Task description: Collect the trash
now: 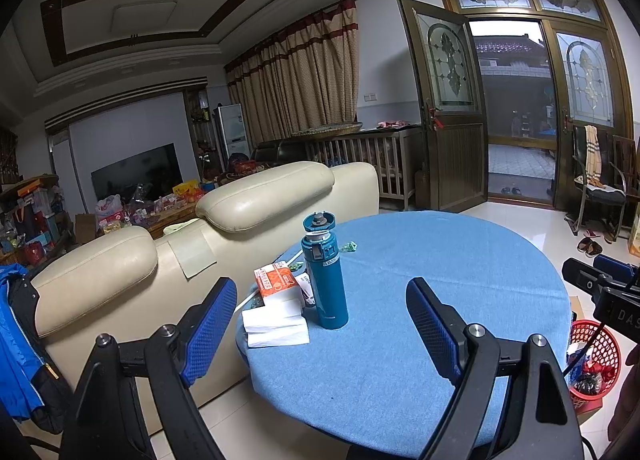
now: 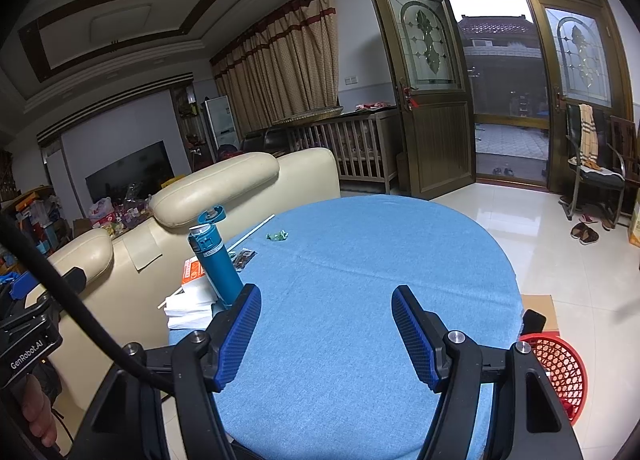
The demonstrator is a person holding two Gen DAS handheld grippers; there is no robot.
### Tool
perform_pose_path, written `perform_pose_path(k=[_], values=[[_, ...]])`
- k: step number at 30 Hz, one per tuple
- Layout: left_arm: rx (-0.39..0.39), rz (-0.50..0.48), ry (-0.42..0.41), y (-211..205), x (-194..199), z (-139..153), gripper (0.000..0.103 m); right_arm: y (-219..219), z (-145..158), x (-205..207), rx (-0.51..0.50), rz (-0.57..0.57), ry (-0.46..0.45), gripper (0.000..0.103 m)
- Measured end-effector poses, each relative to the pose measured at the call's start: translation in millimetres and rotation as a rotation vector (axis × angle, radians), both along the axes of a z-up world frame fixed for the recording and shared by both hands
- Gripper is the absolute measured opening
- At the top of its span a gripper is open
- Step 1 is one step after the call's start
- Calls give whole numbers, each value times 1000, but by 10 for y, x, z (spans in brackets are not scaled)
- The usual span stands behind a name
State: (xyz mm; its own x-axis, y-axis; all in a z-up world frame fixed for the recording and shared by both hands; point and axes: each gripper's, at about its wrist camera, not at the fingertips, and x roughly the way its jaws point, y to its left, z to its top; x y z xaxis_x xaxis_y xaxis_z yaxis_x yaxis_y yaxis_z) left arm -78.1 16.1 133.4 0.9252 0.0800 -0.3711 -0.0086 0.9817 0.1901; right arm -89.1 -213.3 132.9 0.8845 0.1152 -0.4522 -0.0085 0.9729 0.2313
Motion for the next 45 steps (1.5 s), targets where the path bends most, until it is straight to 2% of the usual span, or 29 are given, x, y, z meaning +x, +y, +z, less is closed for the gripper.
perform_pose_path(k=[45], values=[[3, -14, 10, 6, 23, -20, 87, -5, 5, -6, -1, 1, 1, 71]])
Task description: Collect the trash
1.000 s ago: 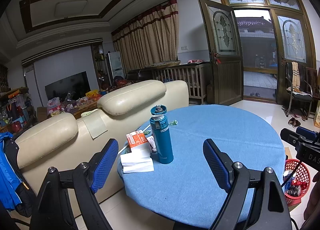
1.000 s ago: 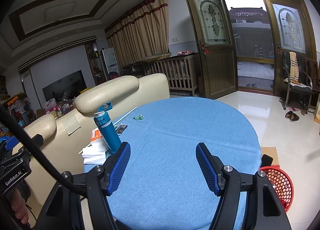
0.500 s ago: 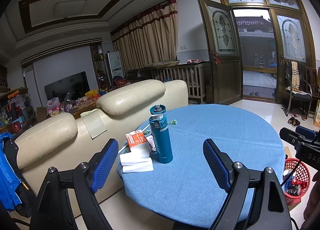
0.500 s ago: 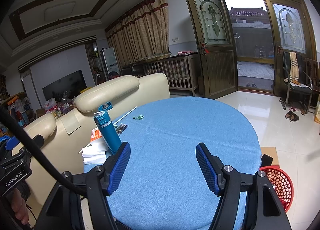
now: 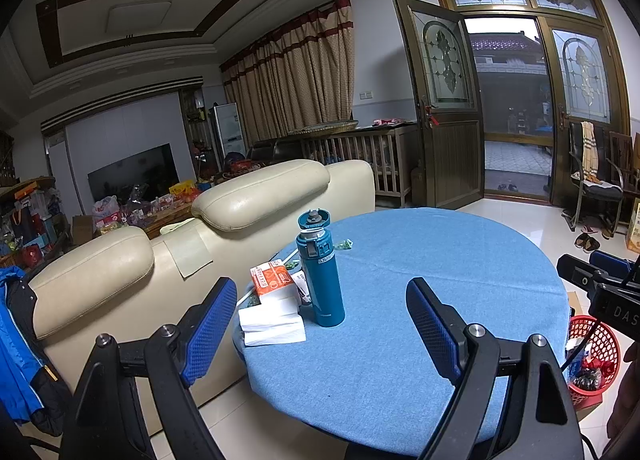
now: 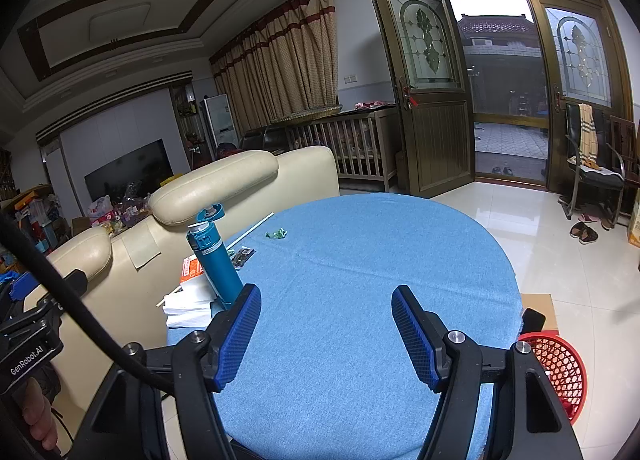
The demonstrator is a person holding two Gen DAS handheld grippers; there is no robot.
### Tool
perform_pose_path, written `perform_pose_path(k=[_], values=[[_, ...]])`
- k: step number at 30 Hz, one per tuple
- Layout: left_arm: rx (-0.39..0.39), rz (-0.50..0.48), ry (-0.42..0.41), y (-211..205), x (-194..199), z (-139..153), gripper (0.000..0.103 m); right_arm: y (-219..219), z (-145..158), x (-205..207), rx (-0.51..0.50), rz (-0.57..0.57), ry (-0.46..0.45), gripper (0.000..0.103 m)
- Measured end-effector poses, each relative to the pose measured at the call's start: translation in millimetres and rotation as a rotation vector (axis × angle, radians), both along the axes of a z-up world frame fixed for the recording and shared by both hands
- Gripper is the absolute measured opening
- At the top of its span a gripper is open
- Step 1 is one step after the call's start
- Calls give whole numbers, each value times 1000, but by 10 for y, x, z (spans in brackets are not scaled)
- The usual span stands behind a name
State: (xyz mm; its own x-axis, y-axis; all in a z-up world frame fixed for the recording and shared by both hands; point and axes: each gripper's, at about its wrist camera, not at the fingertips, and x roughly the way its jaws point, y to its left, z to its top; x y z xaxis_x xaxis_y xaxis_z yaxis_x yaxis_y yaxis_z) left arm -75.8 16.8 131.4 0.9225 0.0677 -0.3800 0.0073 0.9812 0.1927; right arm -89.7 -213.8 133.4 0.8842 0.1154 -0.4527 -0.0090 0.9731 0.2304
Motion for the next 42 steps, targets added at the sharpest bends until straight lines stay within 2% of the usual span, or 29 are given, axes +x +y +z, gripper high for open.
perform_pose_path(k=[42], values=[[-1, -14, 5, 42, 23, -33, 87, -5, -11, -7, -2, -1, 2, 71]])
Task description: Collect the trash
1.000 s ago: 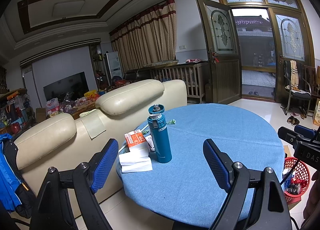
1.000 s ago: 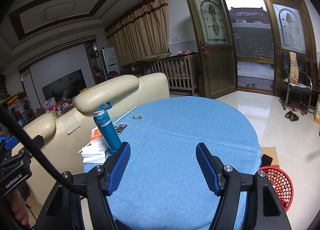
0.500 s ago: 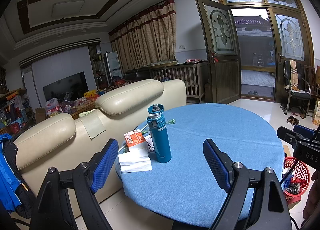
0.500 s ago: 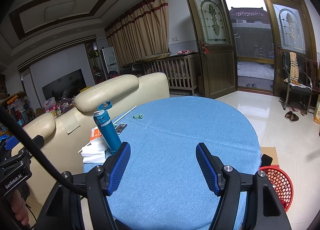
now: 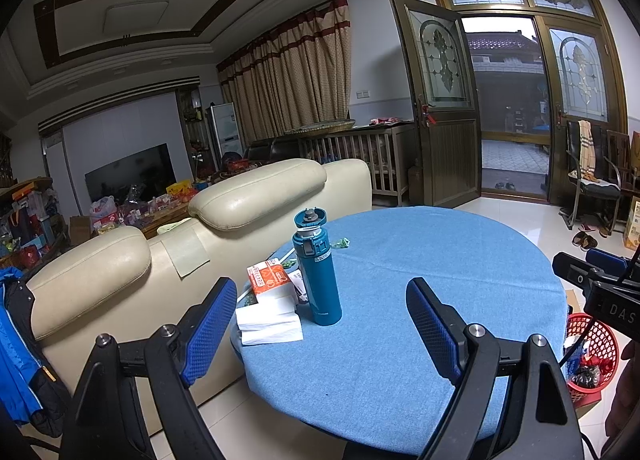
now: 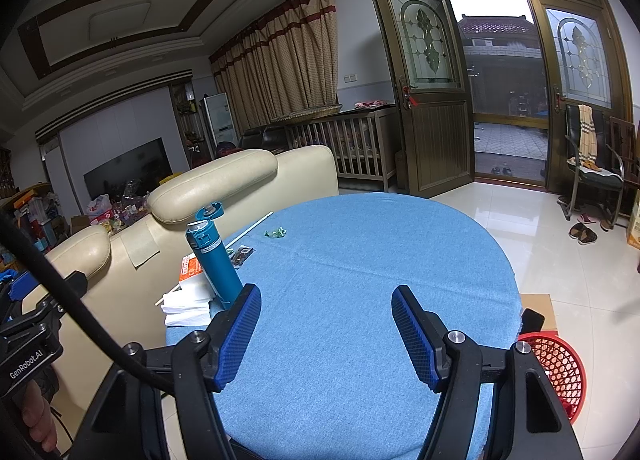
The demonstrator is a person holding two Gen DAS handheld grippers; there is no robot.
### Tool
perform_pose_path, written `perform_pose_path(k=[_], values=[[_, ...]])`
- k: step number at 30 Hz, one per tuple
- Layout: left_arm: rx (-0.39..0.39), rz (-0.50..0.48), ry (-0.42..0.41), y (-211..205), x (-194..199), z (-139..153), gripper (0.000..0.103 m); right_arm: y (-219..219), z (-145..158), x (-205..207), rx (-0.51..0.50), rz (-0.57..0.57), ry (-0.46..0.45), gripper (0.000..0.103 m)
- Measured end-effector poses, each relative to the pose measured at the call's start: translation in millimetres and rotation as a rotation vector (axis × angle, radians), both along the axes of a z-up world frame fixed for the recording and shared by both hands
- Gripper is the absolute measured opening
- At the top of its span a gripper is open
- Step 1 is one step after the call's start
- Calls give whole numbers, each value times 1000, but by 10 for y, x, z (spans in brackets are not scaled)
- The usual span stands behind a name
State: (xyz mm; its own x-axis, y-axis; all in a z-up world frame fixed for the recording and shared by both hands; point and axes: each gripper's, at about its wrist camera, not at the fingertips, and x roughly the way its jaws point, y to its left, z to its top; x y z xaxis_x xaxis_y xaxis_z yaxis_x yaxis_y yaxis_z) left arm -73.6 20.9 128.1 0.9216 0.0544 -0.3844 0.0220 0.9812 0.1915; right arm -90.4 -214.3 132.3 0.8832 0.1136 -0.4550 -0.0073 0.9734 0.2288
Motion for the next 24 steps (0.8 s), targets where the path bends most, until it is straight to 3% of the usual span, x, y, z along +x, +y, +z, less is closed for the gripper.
perform_pose_path(k=[24], values=[[1, -7, 4, -4, 15, -16, 87, -12, -15, -16, -4, -1, 2, 71]])
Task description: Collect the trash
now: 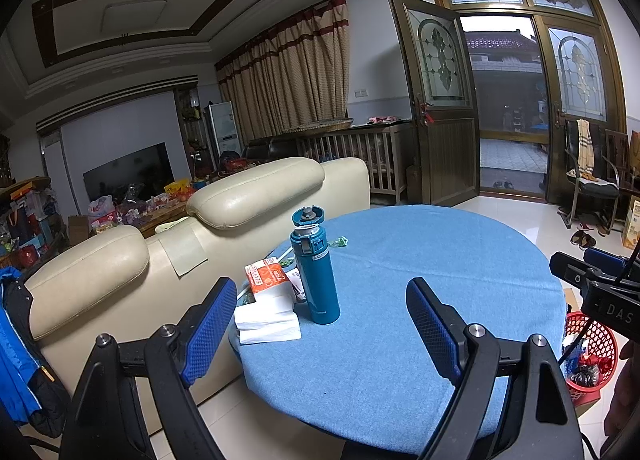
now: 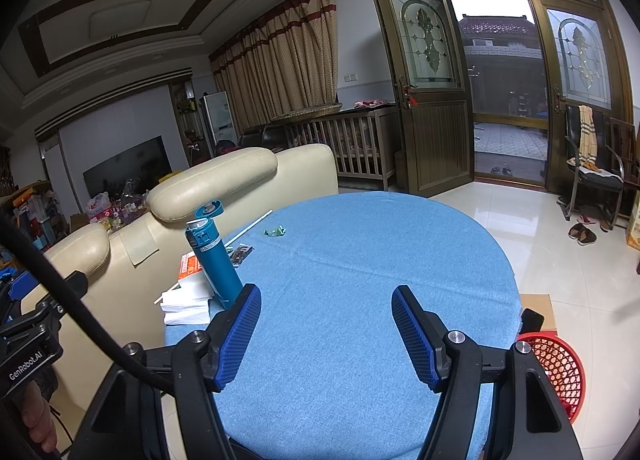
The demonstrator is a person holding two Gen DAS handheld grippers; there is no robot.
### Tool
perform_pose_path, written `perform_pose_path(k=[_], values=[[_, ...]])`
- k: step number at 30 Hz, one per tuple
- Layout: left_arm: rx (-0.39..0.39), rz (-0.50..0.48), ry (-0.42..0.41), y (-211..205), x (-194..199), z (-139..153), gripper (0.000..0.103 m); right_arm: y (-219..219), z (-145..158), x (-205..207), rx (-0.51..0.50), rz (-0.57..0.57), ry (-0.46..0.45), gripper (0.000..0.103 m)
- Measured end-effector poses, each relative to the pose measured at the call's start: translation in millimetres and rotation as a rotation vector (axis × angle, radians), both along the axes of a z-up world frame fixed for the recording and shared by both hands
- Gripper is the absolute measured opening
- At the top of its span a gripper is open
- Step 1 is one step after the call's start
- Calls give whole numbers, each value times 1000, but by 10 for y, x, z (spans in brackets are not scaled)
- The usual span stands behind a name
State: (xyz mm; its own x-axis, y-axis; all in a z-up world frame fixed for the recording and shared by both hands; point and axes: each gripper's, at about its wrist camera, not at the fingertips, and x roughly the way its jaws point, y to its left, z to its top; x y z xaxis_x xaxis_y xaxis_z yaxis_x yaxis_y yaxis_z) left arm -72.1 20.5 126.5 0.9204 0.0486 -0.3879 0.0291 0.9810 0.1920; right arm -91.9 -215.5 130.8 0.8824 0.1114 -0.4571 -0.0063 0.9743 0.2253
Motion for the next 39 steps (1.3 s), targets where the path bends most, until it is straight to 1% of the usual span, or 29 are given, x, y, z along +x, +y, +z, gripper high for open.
perform_pose_path(k=[39], values=[[16, -15, 34, -39, 81, -70, 87, -98, -38, -37, 3, -7, 22, 71]])
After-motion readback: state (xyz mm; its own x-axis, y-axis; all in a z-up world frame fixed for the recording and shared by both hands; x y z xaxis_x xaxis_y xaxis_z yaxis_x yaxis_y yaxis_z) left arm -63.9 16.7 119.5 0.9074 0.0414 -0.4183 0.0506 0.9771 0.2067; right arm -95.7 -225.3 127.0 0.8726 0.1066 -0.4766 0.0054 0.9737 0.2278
